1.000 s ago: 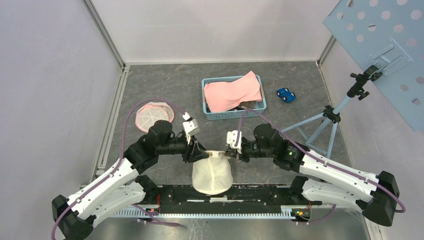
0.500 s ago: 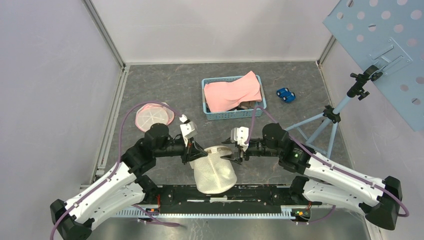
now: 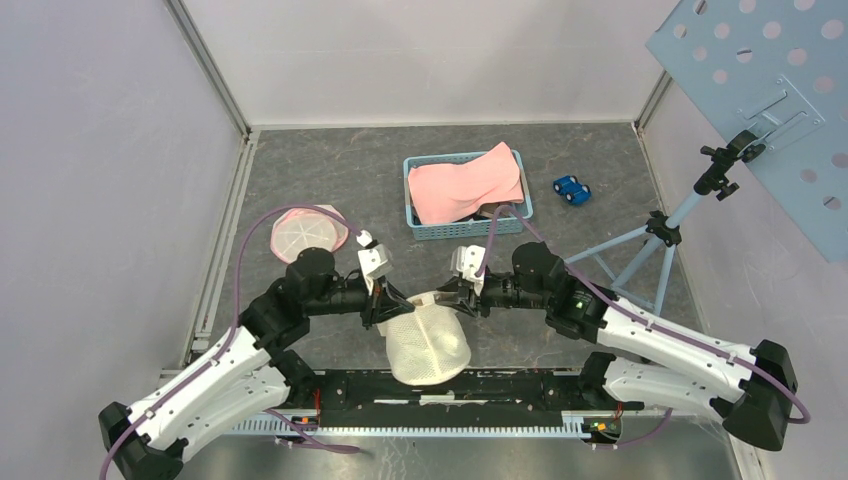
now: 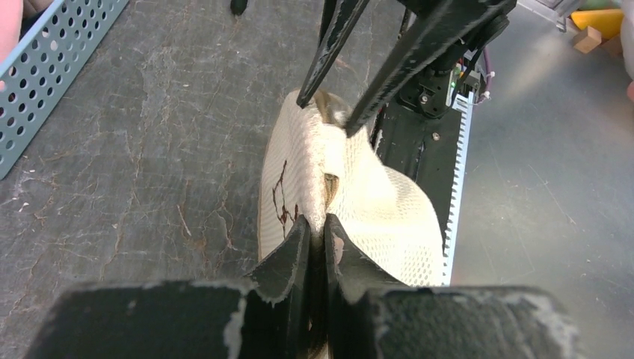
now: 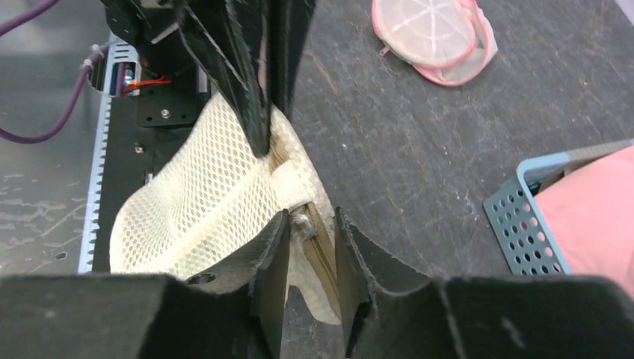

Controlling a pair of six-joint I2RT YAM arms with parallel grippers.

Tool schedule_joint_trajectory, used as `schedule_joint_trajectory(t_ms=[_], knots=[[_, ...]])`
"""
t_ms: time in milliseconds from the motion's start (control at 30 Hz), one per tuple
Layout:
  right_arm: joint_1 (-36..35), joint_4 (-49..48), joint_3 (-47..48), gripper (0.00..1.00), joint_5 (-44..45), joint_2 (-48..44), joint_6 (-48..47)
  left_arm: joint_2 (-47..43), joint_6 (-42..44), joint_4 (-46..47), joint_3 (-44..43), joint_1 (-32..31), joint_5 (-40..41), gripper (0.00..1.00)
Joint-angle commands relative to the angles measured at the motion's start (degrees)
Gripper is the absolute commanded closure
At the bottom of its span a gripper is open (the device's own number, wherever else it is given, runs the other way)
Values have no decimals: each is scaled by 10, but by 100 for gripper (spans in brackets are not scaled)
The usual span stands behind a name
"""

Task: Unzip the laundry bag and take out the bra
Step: Unzip the laundry bag at the center of the board.

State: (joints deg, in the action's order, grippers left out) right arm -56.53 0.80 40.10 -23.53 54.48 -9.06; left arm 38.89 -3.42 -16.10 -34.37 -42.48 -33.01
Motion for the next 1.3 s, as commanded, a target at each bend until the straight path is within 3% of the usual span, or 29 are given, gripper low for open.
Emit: schedule_joint_trajectory(t_ms=[0,200,500,567,667,767,1067,1267], knots=[[-2,31,16,69,40,0,-7,-24,18,39,-5,-1,-3,95],[6,63,8,86,65,-22,-21,-24,14,48,-4,-1,-3,95],[8,125,28,89,77,-29,-56,-20,14,54,-5,-1,-5,96],[8,138,38,80,78,-32,-61,-16,16,50,-6,-1,-8,96],[8,144,56,51,58,-41,-61,-5,25,37,-11,-1,-10,96],[8,155,80,42,33,-43,-59,3,33,30,-16,-1,-8,96],[7,120,124,40,-6,-11,-43,14,33,27,-21,-1,-15,96],[8,99,102,38,-48,25,-66,-1,24,47,-20,-1,-36,95]])
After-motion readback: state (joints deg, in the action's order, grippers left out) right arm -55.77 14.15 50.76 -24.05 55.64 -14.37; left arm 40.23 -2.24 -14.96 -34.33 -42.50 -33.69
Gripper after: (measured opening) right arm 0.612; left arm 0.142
